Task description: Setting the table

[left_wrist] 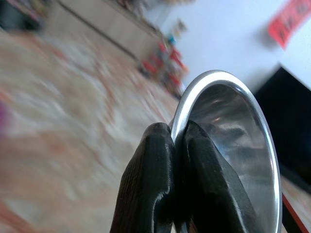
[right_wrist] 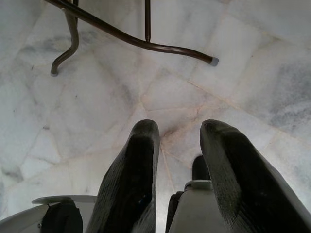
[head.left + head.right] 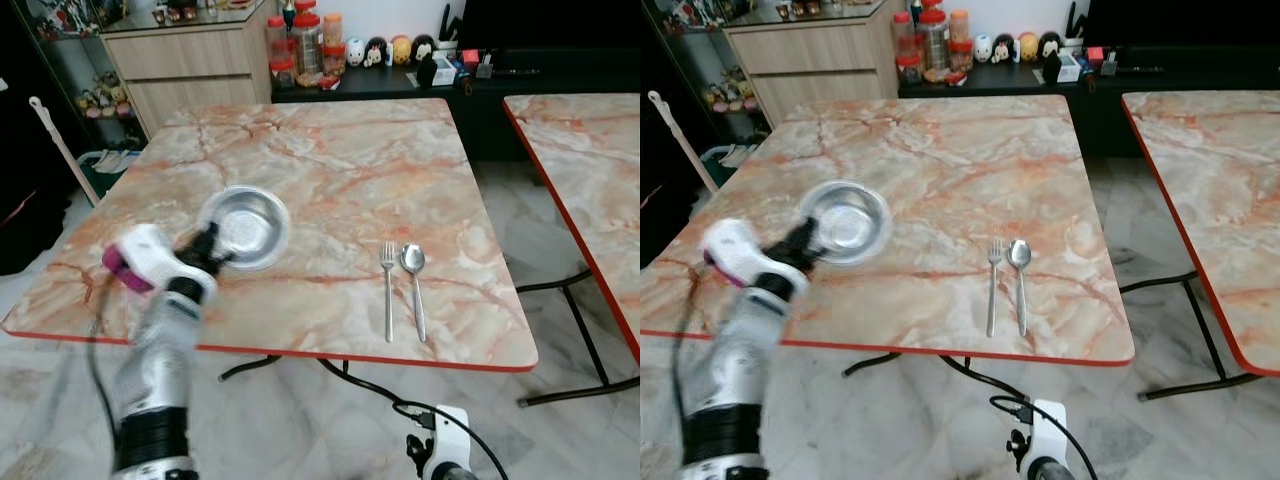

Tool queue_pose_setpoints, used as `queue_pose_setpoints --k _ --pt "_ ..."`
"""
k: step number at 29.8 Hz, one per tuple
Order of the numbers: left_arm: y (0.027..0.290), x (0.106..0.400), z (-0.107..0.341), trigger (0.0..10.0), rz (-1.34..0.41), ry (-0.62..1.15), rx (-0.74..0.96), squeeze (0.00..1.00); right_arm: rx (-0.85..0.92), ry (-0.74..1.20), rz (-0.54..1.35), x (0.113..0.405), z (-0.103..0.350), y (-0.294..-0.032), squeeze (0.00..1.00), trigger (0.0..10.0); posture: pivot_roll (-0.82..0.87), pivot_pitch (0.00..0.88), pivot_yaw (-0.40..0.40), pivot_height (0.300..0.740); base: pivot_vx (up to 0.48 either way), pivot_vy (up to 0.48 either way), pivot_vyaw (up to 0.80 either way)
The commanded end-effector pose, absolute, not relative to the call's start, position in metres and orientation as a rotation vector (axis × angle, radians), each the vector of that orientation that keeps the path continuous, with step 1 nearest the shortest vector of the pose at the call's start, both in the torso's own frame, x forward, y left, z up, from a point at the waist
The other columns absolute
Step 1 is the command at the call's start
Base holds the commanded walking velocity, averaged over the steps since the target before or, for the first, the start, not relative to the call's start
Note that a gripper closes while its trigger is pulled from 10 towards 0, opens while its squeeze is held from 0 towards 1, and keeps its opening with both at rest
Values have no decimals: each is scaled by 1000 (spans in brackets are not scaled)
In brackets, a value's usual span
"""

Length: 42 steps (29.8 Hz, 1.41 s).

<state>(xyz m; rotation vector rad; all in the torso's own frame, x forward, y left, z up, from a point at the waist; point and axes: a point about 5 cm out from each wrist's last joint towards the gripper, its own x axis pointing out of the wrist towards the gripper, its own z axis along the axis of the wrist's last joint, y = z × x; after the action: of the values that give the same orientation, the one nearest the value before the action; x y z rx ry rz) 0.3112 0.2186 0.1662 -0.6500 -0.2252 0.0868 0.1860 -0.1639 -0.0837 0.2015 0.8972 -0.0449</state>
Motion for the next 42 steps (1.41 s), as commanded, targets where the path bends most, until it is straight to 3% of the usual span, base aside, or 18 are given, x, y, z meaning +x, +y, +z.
queue_pose_setpoints --k 1,5,6,8,16,20,25,30,38,42 --pt "238 305 171 10000 173 -285 -638 0 209 896 -41 187 -84 -162 0 10000 -84 0 74 740 0 0 0" --pt "297 287 181 10000 436 -396 -480 0 207 895 -38 187 -83 -161 0 10000 -75 0 67 740 0 0 0" --pt "298 287 181 10000 440 -396 -472 0 207 895 -38 187 -83 -161 0 10000 -75 0 67 740 0 0 0" --pt "337 265 179 10000 669 -410 -354 0 204 893 -43 187 -83 -162 0 10000 -75 0 67 740 0 0 0" --pt "379 231 160 10000 927 -340 -200 0 205 894 -42 186 -84 -161 0 10000 -73 0 70 740 0 0 0" --pt "391 221 142 10000 1006 -228 -11 0 207 897 -42 186 -84 -160 0 10000 -71 0 70 740 0 0 0" --pt "391 210 111 10000 1085 -98 120 0 208 897 -51 185 -84 -161 0 10000 -79 0 76 740 0 0 0" --pt "381 203 65 10000 1075 154 208 0 209 896 -56 185 -84 -161 0 10000 -89 0 81 740 0 0 0" --pt "342 190 -10 10000 859 549 93 0 203 899 -69 185 -84 -164 0 10000 -104 0 82 740 0 0 0" --pt "297 187 -45 10000 635 735 92 0 192 907 -70 184 -85 -167 0 10000 -105 0 77 740 0 0 0"
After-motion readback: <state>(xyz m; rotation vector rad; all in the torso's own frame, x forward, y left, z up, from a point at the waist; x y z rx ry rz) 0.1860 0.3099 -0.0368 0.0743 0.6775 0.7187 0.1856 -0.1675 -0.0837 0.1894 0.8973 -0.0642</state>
